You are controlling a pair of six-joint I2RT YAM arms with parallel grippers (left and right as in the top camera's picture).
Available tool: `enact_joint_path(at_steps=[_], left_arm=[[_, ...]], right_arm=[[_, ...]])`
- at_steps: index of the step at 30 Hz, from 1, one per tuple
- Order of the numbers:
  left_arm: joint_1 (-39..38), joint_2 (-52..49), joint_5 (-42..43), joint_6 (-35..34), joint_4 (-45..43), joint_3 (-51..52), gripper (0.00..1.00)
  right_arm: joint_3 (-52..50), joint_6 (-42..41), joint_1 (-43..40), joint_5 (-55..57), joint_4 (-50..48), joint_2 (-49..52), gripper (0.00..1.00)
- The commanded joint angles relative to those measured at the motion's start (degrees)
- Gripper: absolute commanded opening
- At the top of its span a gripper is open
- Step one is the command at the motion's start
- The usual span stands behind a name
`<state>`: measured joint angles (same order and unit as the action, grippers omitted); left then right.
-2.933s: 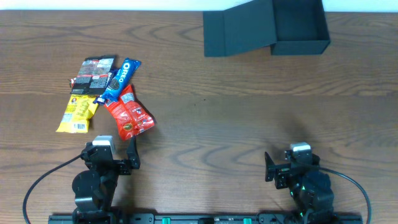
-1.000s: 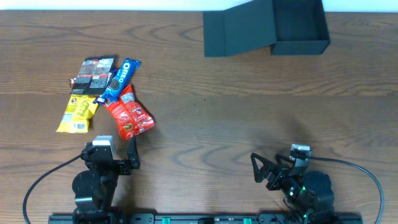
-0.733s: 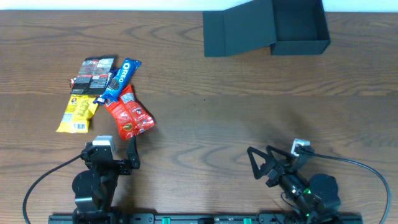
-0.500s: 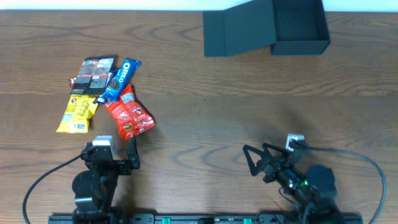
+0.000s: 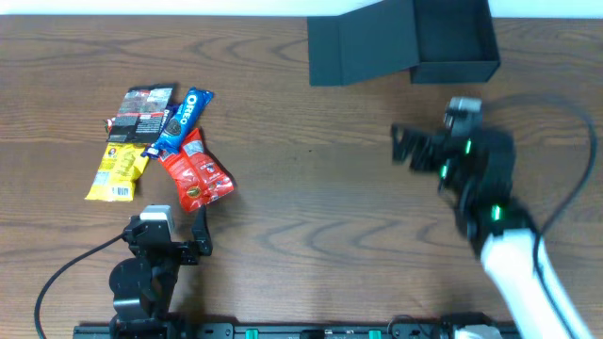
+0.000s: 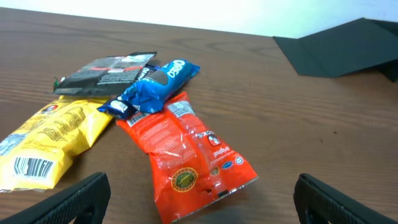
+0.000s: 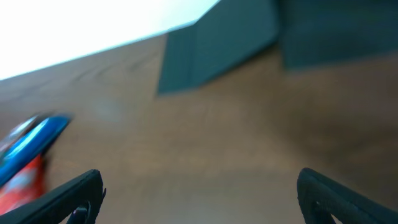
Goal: Pack container
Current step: 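Reach the right gripper up to the black box's far edge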
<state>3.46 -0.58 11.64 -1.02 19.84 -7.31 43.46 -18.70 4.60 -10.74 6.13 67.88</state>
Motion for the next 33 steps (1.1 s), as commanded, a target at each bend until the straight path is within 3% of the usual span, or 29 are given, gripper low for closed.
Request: enact_joint_path(at_steps=[1,7,15,22,33], left_arm=[[-0.26,0.26,0.20,1.05,0.26,1.25,0.95],[-0.26,0.26,0.20,1.05,0.26,1.25,0.95],[-0.26,0.26,0.20,1.05,0.26,1.25,0.95],[-0.26,0.26,0.20,1.05,0.26,1.25,0.95],[-0.26,0.26,0.20,1.05,0.24,1.25,0.95]], right_arm=[[10.12,9.03,-3.58,1.77,0.07,10.25,0.99],[31.93,15.41,-7.78,3.48,1.18,31.63,0.99],[64.08,20.70,-9.68,6.27,18.12,57.35,0.99],[86.51,22.10,-10.56,10.21,27.61,72.91,0.99],[88.96,25.11,-10.62,11.37,38.21,76.63,0.99]])
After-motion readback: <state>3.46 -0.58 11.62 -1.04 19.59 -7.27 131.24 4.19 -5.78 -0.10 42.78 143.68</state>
